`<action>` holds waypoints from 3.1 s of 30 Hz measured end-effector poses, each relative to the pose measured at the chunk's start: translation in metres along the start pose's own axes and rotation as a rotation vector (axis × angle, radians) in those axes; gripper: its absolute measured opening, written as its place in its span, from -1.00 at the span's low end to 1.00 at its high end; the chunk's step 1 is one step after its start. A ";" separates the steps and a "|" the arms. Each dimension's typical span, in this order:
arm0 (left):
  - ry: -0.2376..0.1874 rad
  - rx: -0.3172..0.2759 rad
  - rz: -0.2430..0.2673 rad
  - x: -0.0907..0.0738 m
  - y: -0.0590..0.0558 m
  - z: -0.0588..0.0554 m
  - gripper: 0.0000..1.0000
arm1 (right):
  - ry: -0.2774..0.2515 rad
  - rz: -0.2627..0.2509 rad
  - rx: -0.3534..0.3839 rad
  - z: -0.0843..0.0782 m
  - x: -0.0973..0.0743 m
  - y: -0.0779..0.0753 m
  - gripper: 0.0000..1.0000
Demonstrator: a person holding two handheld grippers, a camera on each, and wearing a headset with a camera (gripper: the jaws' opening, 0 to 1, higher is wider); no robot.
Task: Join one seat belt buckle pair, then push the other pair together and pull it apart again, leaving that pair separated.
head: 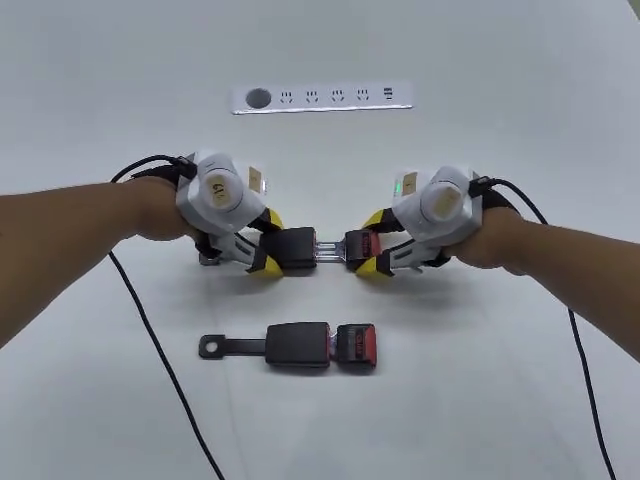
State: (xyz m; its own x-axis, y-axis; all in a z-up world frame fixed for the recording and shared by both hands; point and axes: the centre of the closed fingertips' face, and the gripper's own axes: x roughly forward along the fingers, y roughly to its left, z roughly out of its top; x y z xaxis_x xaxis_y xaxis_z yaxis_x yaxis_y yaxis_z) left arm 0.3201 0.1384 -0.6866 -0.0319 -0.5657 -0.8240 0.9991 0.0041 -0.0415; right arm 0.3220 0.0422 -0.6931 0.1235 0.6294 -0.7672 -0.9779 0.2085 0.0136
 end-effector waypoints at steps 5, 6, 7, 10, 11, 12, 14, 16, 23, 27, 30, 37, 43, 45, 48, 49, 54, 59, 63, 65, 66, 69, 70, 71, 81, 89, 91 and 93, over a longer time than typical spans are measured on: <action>0.000 -0.002 0.000 0.000 0.001 -0.001 -0.34 | 0.001 -0.003 0.011 -0.008 -0.007 -0.002 -0.31; 0.000 -0.003 0.000 0.001 0.001 -0.001 -0.34 | -0.003 -0.008 0.014 -0.010 -0.009 -0.002 -0.31; 0.001 -0.003 0.000 0.001 0.001 -0.001 -0.34 | -0.007 -0.011 0.016 -0.011 -0.011 -0.003 -0.31; -0.001 -0.003 -0.001 0.001 0.002 -0.002 -0.34 | -0.007 -0.014 0.025 -0.015 -0.017 -0.003 -0.31; -0.002 -0.003 -0.001 0.001 0.002 -0.002 -0.34 | -0.008 -0.013 0.023 -0.017 -0.021 -0.003 -0.31; -0.002 -0.002 -0.001 0.001 0.002 -0.003 -0.34 | -0.007 -0.014 0.021 -0.018 -0.022 -0.004 -0.31; -0.002 -0.001 -0.003 0.001 0.002 -0.002 -0.34 | -0.001 -0.014 0.023 -0.022 -0.025 -0.004 -0.31; -0.002 0.000 -0.005 0.001 0.002 -0.002 -0.34 | -0.003 -0.021 0.023 -0.026 -0.030 -0.007 -0.31; -0.006 -0.001 -0.006 0.001 0.000 -0.001 -0.34 | -0.013 -0.042 0.038 -0.038 -0.039 -0.008 -0.31; -0.002 -0.001 -0.007 0.002 0.000 -0.001 -0.33 | -0.008 -0.042 0.046 -0.047 -0.042 -0.007 -0.31; -0.002 -0.002 -0.007 0.002 0.001 -0.001 -0.33 | -0.016 -0.051 0.063 -0.053 -0.046 -0.007 -0.31; 0.001 -0.003 -0.006 0.002 0.002 -0.002 -0.33 | -0.019 -0.058 0.073 -0.063 -0.053 -0.004 -0.30; 0.002 0.000 -0.005 0.003 0.002 -0.004 -0.32 | -0.018 -0.059 0.088 -0.064 -0.055 -0.005 -0.29; 0.003 -0.007 -0.001 0.003 0.002 -0.004 -0.32 | -0.023 -0.065 0.079 -0.065 -0.055 -0.005 -0.29; 0.004 -0.009 0.002 0.003 0.002 -0.004 -0.32 | -0.030 -0.066 0.097 -0.065 -0.055 -0.007 -0.28; 0.003 -0.011 0.005 0.003 0.002 -0.003 -0.32 | -0.026 -0.066 0.096 -0.065 -0.055 -0.007 -0.28; 0.000 -0.070 0.026 0.002 0.000 0.002 -0.30 | -0.017 -0.078 0.082 -0.065 -0.055 -0.008 -0.27; -0.096 -0.188 0.084 0.001 0.008 0.020 0.17 | -0.030 -0.154 0.130 -0.065 -0.058 -0.011 -0.13; -0.097 -0.198 0.109 -0.001 0.011 0.017 0.21 | -0.074 -0.209 0.181 -0.061 -0.062 -0.013 0.14; -0.105 -0.217 0.139 -0.005 0.015 0.016 0.31 | -0.113 -0.255 0.224 -0.057 -0.067 -0.019 0.24; -0.128 -0.258 0.171 -0.008 0.019 0.017 0.40 | -0.136 -0.290 0.247 -0.057 -0.068 -0.024 0.31; -0.149 -0.362 0.218 -0.016 0.024 0.018 0.69 | -0.175 -0.373 0.310 -0.053 -0.079 -0.031 0.44; -0.188 -0.384 0.238 -0.019 0.030 0.019 0.78 | -0.181 -0.413 0.351 -0.055 -0.084 -0.033 0.42; -0.220 -0.382 0.264 -0.023 0.034 0.021 0.84 | -0.195 -0.432 0.369 -0.052 -0.089 -0.032 0.42; -0.337 -0.524 0.420 -0.065 0.029 0.020 1.00 | -0.293 -0.585 0.444 -0.036 -0.112 -0.023 0.75; -0.386 -0.584 0.480 -0.092 0.003 0.009 1.00 | -0.343 -0.644 0.476 -0.018 -0.130 0.001 0.80; -0.407 -0.600 0.495 -0.105 -0.005 0.009 1.00 | -0.350 -0.656 0.475 -0.015 -0.135 0.006 0.80; -0.423 -0.613 0.522 -0.112 -0.009 0.003 1.00 | -0.365 -0.667 0.476 -0.014 -0.141 0.005 0.82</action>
State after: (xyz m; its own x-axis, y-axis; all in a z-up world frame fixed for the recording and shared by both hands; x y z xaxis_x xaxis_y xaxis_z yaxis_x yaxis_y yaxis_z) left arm 0.3147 0.1993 -0.5927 0.5542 -0.6236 -0.5513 0.6907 0.7142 -0.1135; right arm 0.2974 -0.0560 -0.5943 0.7663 0.4481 -0.4604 -0.5203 0.8533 -0.0355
